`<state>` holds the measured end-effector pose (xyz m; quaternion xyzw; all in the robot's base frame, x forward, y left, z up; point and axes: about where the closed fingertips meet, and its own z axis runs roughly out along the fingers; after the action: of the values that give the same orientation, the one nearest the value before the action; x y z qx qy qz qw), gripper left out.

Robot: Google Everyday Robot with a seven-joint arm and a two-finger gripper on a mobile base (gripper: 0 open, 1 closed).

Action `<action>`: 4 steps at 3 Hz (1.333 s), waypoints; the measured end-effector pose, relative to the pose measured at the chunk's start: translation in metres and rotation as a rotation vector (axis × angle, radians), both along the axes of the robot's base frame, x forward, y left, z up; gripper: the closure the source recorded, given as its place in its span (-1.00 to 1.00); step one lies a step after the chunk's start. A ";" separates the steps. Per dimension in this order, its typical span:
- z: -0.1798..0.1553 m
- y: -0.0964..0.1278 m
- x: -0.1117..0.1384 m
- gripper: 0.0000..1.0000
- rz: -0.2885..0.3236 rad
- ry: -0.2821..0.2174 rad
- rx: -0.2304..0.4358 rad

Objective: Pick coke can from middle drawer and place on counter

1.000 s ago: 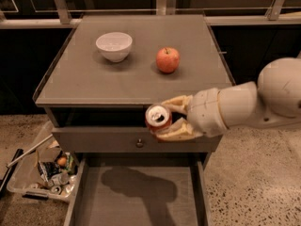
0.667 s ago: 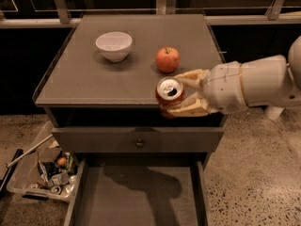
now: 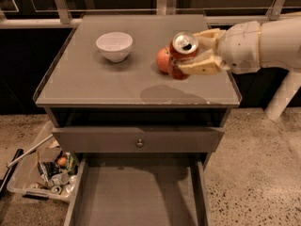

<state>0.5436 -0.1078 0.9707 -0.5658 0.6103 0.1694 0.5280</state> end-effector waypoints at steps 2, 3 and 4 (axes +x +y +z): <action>0.000 -0.030 0.058 1.00 -0.087 0.043 0.099; -0.010 -0.052 0.069 1.00 -0.151 0.072 0.107; -0.028 -0.068 0.077 1.00 -0.201 0.128 0.101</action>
Offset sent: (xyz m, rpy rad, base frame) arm 0.0852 -0.0579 -0.0071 0.1433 0.0735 -0.1589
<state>0.6208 -0.1754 0.9430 -0.4626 0.6870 0.1817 0.5301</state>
